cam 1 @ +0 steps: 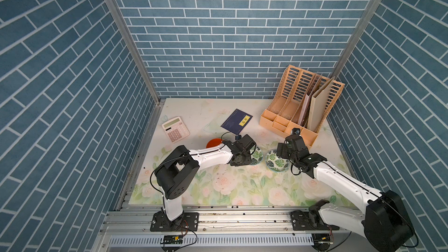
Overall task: Stack the bowls
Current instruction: Adjust the bowl at the center of the board.
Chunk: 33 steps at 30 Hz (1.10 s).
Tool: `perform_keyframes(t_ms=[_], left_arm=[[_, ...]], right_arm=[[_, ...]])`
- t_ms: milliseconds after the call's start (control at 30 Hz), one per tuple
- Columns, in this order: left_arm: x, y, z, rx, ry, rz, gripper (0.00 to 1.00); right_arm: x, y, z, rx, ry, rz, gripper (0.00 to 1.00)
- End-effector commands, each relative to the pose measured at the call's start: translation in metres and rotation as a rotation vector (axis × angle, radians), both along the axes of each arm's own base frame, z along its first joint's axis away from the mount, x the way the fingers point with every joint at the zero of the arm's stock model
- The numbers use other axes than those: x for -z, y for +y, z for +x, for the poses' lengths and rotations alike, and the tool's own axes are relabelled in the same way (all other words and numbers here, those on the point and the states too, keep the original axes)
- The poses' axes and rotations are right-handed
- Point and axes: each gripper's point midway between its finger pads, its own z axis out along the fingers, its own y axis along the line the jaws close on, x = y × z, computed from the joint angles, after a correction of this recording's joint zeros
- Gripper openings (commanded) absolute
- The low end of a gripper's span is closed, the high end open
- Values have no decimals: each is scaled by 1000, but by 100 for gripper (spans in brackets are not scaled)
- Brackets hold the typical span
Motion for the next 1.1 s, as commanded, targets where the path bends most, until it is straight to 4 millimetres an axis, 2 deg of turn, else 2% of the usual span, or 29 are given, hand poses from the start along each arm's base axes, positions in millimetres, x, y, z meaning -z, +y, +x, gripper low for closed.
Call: perform_keyframes(t_ms=[0, 267, 467, 600, 700, 1067], left_arm=[[3, 6, 7, -30, 6, 36, 32], [1, 16, 22, -94, -10, 46, 21], [-7, 17, 33, -124, -31, 31, 18], [-6, 18, 38, -128, -30, 45, 18], [-2, 19, 39, -129, -24, 48, 12], [-2, 34, 46, -156, -39, 91, 12]], right_arm=[[0, 2, 3, -18, -11, -23, 95], [4, 5, 6, -32, -10, -23, 96], [7, 7, 7, -41, -8, -22, 96], [10, 7, 7, -43, -5, -28, 96], [10, 6, 7, -41, -7, -31, 96], [10, 7, 7, -44, -10, -29, 96]])
